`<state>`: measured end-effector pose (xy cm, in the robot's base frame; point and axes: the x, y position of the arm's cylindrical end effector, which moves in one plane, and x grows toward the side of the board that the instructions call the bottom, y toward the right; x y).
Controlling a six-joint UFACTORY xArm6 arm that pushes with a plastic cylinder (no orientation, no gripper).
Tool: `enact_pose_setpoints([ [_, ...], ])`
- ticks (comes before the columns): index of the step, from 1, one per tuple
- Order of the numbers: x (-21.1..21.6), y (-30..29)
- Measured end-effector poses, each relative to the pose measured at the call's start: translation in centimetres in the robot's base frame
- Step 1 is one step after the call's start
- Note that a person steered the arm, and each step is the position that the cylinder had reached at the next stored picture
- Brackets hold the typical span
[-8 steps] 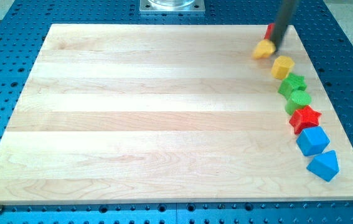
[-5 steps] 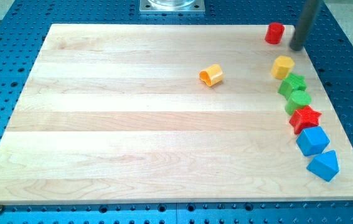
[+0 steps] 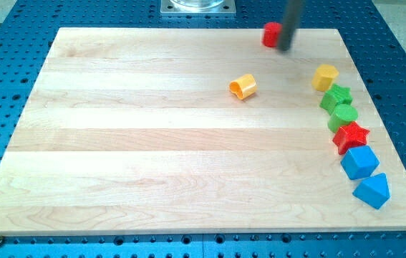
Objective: Push the red circle towards the top left
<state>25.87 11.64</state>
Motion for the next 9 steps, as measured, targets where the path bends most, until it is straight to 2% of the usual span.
enact_pose_setpoints([
  [1, -0.8, 3.4],
  [2, -3.9, 9.3],
  [3, -6.2, 5.6],
  [4, -3.0, -3.3],
  [5, -3.6, -5.3],
  [6, -2.3, -1.9],
  [7, 2.3, -3.0],
  [8, 4.6, -12.1],
  [9, 2.9, -8.8],
])
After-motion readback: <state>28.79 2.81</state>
